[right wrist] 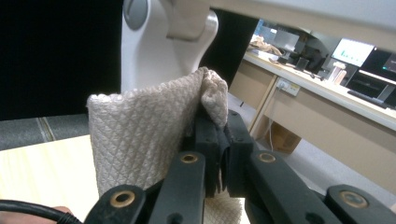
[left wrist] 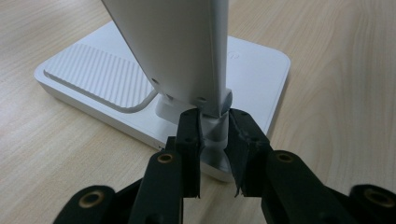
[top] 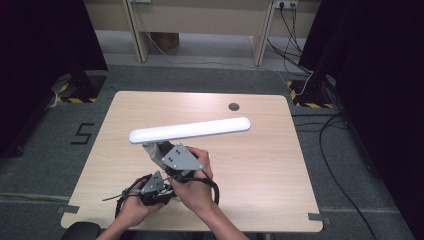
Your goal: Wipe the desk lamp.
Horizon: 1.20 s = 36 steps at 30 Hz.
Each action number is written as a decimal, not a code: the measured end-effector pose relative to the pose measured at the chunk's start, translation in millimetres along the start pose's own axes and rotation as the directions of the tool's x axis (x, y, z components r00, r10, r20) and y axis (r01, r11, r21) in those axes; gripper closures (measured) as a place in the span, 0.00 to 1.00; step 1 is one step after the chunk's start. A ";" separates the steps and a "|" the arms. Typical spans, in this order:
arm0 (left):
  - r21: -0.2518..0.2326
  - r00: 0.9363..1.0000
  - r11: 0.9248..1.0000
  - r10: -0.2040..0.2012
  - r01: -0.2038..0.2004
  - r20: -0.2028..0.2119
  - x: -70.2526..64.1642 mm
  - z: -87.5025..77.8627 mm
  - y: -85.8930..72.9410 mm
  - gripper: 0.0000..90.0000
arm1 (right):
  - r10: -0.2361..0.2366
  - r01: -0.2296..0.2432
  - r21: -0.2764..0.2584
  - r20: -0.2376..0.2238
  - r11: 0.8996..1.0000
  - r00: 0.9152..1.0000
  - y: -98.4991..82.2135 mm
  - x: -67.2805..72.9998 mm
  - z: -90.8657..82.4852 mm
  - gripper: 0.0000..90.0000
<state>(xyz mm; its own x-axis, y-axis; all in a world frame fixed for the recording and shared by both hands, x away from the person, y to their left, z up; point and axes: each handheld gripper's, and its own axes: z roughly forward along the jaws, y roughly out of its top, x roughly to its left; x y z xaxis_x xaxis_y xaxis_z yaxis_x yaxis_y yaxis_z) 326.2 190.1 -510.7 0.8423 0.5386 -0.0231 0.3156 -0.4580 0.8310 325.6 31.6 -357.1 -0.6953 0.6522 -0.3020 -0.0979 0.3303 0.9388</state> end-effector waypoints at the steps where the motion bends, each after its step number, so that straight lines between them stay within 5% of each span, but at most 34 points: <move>1: 0.001 1.000 1.000 0.001 -0.001 0.000 0.1 0.0 0.0 0.83 | 0.005 -0.005 0.003 0.000 1.000 1.000 -0.6 0.3 0.1 0.97; 36: 0.010 1.000 1.000 0.012 -0.012 -0.003 -1.0 0.3 1.1 0.83 | 0.008 -0.008 0.117 -0.005 0.993 1.000 -34.4 3.8 -0.9 0.97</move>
<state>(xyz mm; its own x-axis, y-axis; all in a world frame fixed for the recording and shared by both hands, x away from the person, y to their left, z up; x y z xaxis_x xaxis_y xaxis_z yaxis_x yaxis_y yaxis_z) 325.8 188.8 -509.9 0.8446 0.5353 -0.0109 0.3096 -0.4716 0.8257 325.7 22.1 -390.4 -0.6998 0.6513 -0.2934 -0.0086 0.4030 0.9152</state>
